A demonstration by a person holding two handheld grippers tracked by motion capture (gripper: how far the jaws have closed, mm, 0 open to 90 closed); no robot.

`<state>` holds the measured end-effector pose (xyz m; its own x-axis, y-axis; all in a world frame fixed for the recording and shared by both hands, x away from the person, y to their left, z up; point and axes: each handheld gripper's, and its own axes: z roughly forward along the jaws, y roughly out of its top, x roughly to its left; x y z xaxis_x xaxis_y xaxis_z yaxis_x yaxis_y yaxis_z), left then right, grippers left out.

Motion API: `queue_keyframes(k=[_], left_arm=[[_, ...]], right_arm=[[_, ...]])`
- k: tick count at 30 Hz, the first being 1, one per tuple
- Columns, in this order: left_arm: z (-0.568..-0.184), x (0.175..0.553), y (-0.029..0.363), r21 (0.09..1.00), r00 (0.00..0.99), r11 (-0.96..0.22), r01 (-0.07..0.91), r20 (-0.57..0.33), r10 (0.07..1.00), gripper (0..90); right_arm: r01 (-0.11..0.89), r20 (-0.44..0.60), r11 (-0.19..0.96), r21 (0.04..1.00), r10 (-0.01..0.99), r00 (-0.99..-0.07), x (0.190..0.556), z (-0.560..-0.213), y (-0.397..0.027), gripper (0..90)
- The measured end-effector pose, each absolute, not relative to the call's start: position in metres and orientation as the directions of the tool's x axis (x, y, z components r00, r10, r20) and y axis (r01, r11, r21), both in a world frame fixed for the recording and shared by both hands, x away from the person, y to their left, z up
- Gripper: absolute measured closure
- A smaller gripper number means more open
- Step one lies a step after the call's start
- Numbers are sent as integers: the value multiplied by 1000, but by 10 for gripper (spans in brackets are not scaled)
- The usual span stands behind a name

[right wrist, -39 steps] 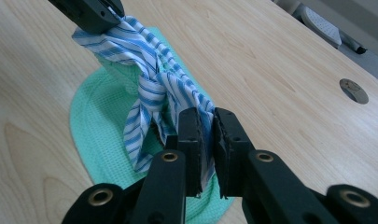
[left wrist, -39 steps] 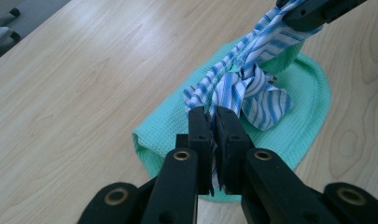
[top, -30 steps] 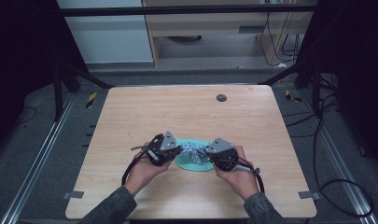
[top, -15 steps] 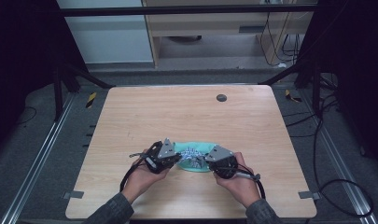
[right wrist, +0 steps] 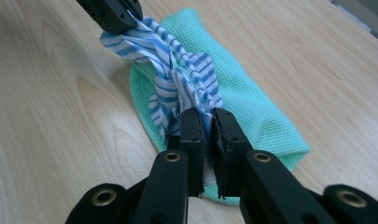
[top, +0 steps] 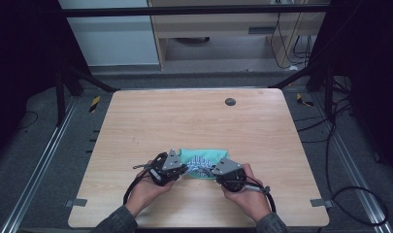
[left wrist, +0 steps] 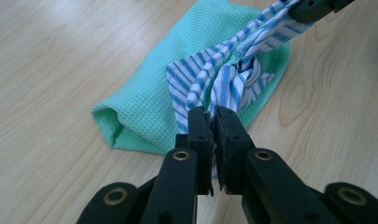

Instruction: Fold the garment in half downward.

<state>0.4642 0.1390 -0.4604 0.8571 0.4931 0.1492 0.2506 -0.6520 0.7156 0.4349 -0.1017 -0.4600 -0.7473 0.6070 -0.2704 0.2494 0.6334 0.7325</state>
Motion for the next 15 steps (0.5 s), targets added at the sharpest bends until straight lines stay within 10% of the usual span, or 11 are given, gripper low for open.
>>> queue_keyframes(k=[15], left_arm=[[-469, 453, 144, 707, 871, -660, 255, 129, 474, 864]], right_arm=[[244, -263, 660, 711, 571, -778, 421, -470, -100, 849]])
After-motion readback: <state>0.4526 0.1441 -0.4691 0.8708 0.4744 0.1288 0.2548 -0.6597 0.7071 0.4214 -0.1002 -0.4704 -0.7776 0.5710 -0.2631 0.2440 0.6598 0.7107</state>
